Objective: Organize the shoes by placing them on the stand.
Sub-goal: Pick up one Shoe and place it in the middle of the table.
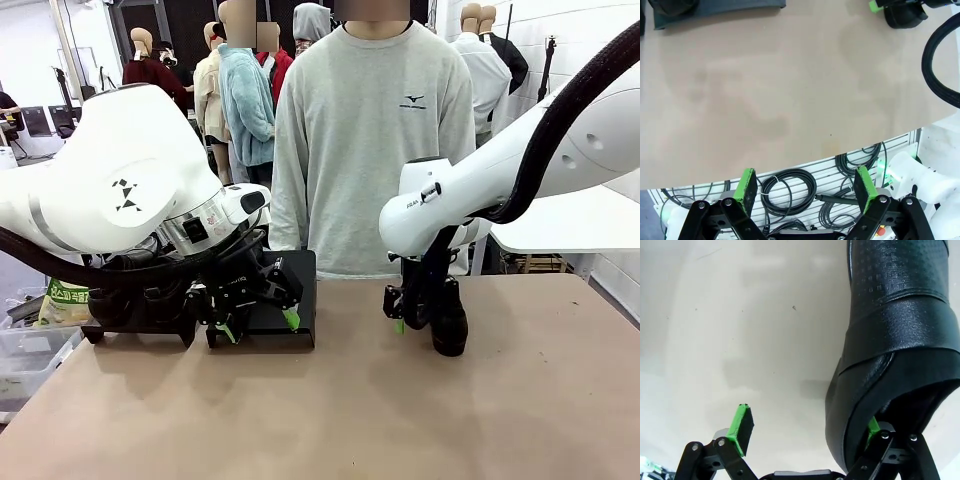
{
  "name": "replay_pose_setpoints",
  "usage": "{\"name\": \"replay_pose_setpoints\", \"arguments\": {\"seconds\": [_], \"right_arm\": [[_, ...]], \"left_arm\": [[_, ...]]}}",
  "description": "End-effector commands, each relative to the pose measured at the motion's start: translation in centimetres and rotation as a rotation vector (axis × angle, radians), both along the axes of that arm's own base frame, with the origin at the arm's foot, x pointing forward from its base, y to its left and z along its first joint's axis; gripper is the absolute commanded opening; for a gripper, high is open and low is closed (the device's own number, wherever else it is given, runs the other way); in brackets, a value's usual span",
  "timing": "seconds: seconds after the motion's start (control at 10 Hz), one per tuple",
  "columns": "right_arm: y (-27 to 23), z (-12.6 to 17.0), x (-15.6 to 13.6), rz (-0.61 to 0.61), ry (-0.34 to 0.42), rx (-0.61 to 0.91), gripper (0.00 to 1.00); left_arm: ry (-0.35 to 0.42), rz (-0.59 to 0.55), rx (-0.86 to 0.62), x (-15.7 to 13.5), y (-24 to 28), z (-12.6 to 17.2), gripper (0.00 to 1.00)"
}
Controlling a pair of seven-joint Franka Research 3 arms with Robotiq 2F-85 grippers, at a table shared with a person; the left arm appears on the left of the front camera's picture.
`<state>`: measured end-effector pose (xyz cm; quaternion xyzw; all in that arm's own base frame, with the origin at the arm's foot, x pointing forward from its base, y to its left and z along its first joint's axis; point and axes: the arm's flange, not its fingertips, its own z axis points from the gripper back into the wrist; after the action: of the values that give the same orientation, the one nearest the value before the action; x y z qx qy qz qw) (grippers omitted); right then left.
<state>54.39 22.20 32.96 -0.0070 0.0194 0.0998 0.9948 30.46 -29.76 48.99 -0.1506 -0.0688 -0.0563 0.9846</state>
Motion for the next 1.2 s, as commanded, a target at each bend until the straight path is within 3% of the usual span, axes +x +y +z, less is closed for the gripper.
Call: {"name": "replay_pose_setpoints", "arguments": {"seconds": [0.0, 0.5, 0.6, 1.1], "right_arm": [[0.4, -0.1, 0.5, -0.044, -0.034, -0.016, 0.88], [0.1, 0.5, 0.5, -0.118, -0.042, -0.029, 0.11], [-0.1, 0.6, 0.5, -0.129, -0.041, -0.03, 0.0], [-0.8, 1.4, 0.6, -0.193, -0.016, -0.066, 0.0]], "left_arm": [[0.01, -0.007, -0.016, 0.1, 0.0, 0.1, 1.0], [0.01, -0.007, -0.016, 0.1, 0.0, 0.1, 1.0], [0.01, -0.007, -0.016, 0.1, 0.0, 0.1, 1.0], [0.01, -0.007, -0.016, 0.1, 0.0, 0.1, 1.0]]}}
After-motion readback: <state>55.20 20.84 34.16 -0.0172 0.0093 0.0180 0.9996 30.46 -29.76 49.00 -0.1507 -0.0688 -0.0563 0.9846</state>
